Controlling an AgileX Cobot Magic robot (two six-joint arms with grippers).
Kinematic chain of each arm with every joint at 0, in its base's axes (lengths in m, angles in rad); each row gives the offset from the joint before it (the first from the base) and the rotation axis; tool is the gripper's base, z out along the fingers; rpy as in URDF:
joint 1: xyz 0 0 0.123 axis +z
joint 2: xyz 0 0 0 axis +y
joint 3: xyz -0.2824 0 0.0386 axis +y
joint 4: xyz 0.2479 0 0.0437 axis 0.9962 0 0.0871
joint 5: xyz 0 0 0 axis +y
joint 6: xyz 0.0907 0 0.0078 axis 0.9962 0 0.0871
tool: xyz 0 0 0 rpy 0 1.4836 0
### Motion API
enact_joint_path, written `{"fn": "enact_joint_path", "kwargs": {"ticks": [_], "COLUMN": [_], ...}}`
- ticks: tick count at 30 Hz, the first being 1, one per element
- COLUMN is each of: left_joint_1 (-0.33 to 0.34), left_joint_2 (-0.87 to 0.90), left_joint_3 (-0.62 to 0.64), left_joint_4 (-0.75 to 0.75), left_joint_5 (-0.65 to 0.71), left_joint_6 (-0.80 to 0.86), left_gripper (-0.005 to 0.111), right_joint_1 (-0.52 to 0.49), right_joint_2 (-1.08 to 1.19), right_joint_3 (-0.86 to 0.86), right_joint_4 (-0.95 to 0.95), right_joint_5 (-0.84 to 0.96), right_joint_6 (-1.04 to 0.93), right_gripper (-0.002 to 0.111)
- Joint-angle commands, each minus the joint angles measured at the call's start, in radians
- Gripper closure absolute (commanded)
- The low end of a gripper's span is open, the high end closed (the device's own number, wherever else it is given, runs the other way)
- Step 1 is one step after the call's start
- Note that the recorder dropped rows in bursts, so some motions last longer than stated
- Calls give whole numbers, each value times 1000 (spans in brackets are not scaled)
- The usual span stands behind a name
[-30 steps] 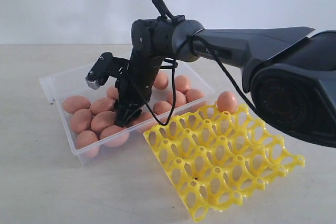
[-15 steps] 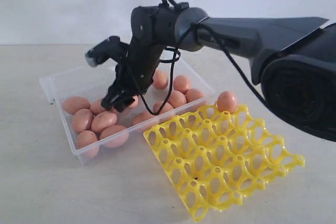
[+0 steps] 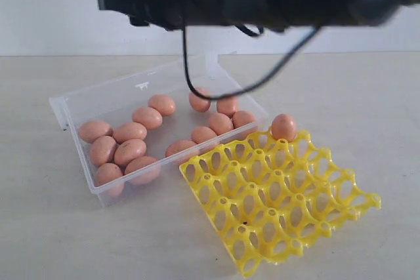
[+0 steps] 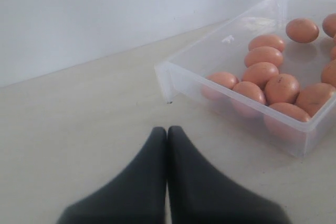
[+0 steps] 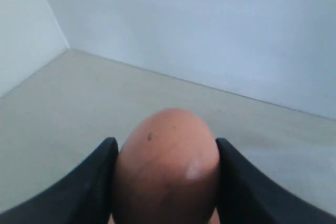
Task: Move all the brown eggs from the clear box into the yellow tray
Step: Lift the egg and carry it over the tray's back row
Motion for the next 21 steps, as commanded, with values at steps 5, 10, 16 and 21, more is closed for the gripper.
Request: {"fn": "enact_joint_path", "kwargs": {"ticks": [5,10,16,21], "left_joint_1": [1,1,1,1], "left_joint_2": [-2,-2,-2,-2], "left_joint_3": [-1,-1,-1,-1], "left_joint_4": [-8,-8,-8,-8], "left_joint_5": [-8,-8,-8,-8], "left_joint_6": [0,0,0,0], "left_gripper": [111,111,111,111], "right_joint_1": [-143,-480,-955,-1060], "right_joint_2": [-375,-452,-312,-124], "right_joint_3": [780,889,692,519], "right_joint_4": [98,57,-1408,-1829], "right_joint_5": [-652,-755,-872,-1150], "right_joint_6": [249,577,1389,1612], "right_gripper": [109,109,109,109]}}
